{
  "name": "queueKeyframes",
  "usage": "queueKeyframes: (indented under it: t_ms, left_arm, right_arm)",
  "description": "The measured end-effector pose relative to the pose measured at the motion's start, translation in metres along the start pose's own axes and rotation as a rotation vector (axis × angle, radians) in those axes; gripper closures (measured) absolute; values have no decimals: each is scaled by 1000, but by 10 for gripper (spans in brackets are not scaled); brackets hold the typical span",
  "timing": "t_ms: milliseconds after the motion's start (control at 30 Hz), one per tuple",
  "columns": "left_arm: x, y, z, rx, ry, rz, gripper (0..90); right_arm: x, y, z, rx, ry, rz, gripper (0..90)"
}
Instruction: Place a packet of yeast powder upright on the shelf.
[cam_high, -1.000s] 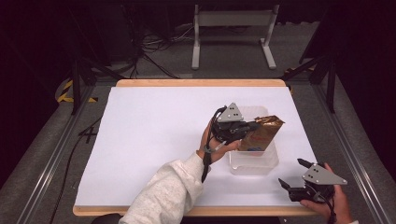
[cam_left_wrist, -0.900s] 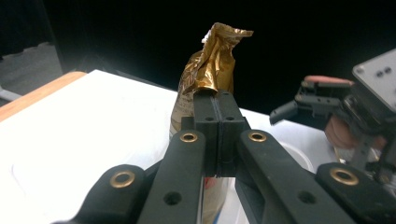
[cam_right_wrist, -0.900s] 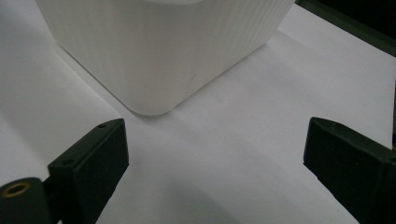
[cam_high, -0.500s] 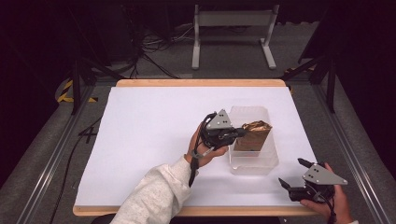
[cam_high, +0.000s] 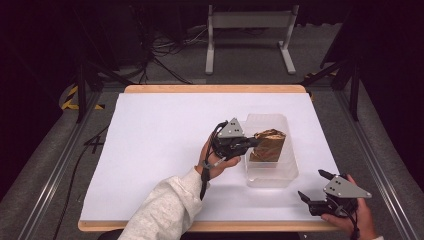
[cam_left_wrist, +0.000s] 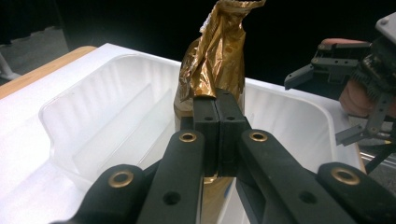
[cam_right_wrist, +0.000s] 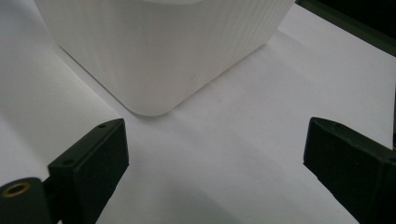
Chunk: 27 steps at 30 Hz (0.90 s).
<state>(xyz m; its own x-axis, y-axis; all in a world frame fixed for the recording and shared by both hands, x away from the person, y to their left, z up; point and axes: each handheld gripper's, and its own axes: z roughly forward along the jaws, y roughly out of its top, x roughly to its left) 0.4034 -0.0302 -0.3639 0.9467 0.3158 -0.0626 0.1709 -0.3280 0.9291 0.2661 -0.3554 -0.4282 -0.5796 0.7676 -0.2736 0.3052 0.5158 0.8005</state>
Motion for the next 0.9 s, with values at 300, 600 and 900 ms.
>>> queueKeyframes:
  t_ms: [300,600,900]
  left_arm:
    - [-2,3,-1,7,17,25,876]
    - [-5,7,-3,35,38,69,851]
    - [-6,9,-4,58,35,96,809]
  right_arm:
    - [0,0,0,0,0,1,73]
    - [0,0,1,-1,-1,-4,74]
    - [0,0,1,-2,0,-3,73]
